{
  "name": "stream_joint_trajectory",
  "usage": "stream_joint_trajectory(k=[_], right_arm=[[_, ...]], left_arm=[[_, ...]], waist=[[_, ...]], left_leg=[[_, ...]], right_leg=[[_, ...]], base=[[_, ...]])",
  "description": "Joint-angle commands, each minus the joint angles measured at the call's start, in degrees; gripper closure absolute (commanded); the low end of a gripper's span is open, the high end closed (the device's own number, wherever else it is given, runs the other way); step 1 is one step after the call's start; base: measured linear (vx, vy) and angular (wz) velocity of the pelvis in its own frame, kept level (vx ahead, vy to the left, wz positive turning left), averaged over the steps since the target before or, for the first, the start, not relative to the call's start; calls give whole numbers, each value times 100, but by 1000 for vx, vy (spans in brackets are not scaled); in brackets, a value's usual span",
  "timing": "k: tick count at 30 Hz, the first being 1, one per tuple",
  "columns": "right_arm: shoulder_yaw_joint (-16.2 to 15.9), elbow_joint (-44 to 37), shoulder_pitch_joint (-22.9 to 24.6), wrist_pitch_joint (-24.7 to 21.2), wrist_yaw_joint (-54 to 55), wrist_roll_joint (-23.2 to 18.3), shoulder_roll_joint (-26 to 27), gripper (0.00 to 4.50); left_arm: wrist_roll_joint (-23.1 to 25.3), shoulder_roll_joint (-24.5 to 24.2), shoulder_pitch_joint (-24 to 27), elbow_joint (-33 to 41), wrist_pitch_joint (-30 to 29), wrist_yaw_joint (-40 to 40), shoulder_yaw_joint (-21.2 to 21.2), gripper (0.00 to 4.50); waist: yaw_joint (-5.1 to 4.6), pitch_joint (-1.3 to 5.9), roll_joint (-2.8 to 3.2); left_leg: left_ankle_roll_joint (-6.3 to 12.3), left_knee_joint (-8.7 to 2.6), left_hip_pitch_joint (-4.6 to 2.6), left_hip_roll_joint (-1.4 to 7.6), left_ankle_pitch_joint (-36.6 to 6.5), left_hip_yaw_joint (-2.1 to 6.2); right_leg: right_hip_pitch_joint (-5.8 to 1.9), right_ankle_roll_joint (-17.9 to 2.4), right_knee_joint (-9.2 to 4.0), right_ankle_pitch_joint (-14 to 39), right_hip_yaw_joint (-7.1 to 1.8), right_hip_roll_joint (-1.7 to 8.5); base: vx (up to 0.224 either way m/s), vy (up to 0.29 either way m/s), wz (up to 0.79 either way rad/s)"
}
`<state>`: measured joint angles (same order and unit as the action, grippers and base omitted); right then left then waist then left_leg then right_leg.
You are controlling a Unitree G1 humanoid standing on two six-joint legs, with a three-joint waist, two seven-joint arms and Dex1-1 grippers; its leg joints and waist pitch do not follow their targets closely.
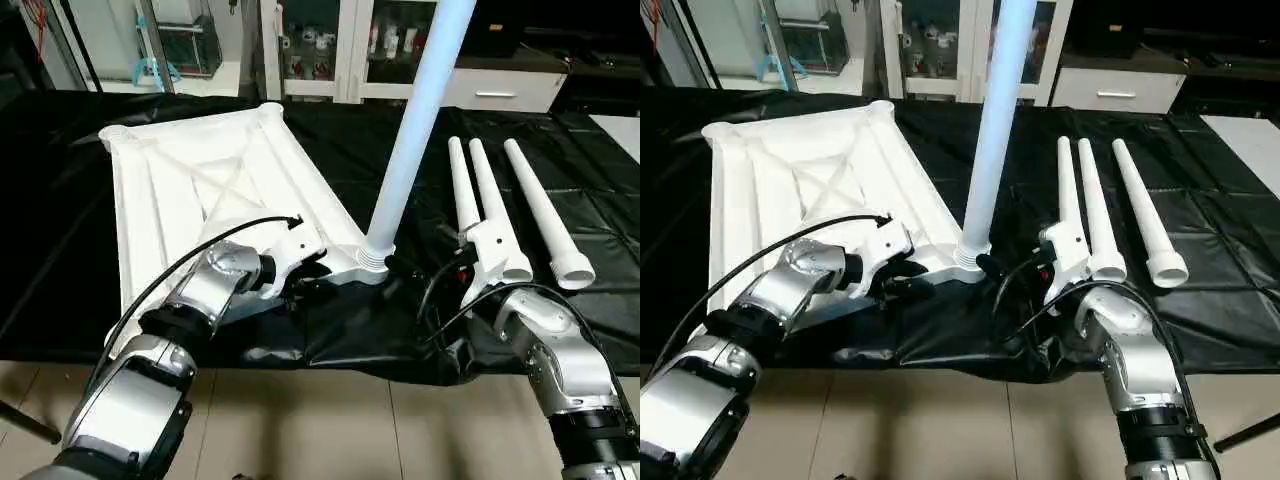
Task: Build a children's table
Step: Rotate leg to tighten
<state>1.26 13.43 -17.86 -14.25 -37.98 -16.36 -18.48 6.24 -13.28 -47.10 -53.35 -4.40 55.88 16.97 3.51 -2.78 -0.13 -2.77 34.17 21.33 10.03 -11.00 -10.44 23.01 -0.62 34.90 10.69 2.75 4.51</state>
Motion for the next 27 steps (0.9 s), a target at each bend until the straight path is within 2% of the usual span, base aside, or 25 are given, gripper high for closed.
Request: stream_joint_trajectory(k=[1,4,5,8,10,15,19,20,22,23,27], right_arm=[[5,-107,-54,-44,-25,-9,-58,29],[-27,-143,-41,-94,-102,-4,-108,29],[-29,-144,-40,-95,-105,-4,-110,29],[-98,-175,-12,-174,-296,8,-244,29],[-135,-176,-6,-198,-406,17,-321,29],[-292,-202,-18,-336,-913,2,-638,29],[-558,-271,-12,-407,-1393,48,-893,29],[-650,-279,-10,-400,-1507,81,-946,29],[-709,-282,-9,-395,-1584,108,-978,29],[-775,-259,-19,-373,-1671,145,-1008,29],[-1032,-144,-94,-256,-1927,294,-1044,29]], left_arm=[[140,5,6,-200,-199,-82,111,327],[139,-35,18,-154,-213,130,147,340],[138,-37,20,-150,-213,139,148,365],[90,-110,136,47,-175,529,199,376],[75,-143,207,142,-154,669,223,398],[-16,-311,656,771,213,1155,399,419],[-15,-447,938,1247,231,1422,526,448],[-6,-491,989,1336,259,1490,567,448],[2,-520,1025,1402,269,1544,590,449],[4,-545,1068,1485,243,1566,600,449],[59,-614,1147,1640,193,1551,610,449]], waist=[[8,344,-1],[5,331,-5],[5,334,-2],[-4,347,1],[-8,359,2],[4,355,-12],[23,326,-9],[24,314,-24],[43,305,-5],[43,302,-36],[88,309,-52]], left_leg=[[268,-423,-96,304,-1143,101],[198,-443,-101,307,-1294,111],[195,-443,-104,308,-1291,112],[227,-437,-87,306,-1167,116],[313,-418,-87,308,-1008,105],[428,-415,-78,331,-934,101],[374,-435,-109,348,-1173,93],[334,-444,-116,346,-1284,86],[215,-463,-144,352,-1490,93],[203,-467,-136,350,-1499,91],[201,-467,-111,352,-1366,95]], right_leg=[[-299,-1451,-424,706,-237,415],[-295,-1389,-455,988,-241,417],[-295,-1387,-453,979,-241,415],[-311,-1418,-427,750,-241,413],[-316,-1508,-397,432,-240,407],[-331,-1576,-387,362,-240,424],[-292,-1500,-423,825,-243,417],[-275,-1445,-445,1043,-247,416],[-244,-1329,-485,1433,-256,420],[-244,-1299,-491,1472,-258,418],[-249,-1224,-462,1413,-264,432]], base=[[0,0,0],[0,0,0],[0,0,0],[0,0,0],[0,0,0],[0,0,0],[0,0,0],[0,0,0],[0,0,0],[0,0,0],[0,0,0]])
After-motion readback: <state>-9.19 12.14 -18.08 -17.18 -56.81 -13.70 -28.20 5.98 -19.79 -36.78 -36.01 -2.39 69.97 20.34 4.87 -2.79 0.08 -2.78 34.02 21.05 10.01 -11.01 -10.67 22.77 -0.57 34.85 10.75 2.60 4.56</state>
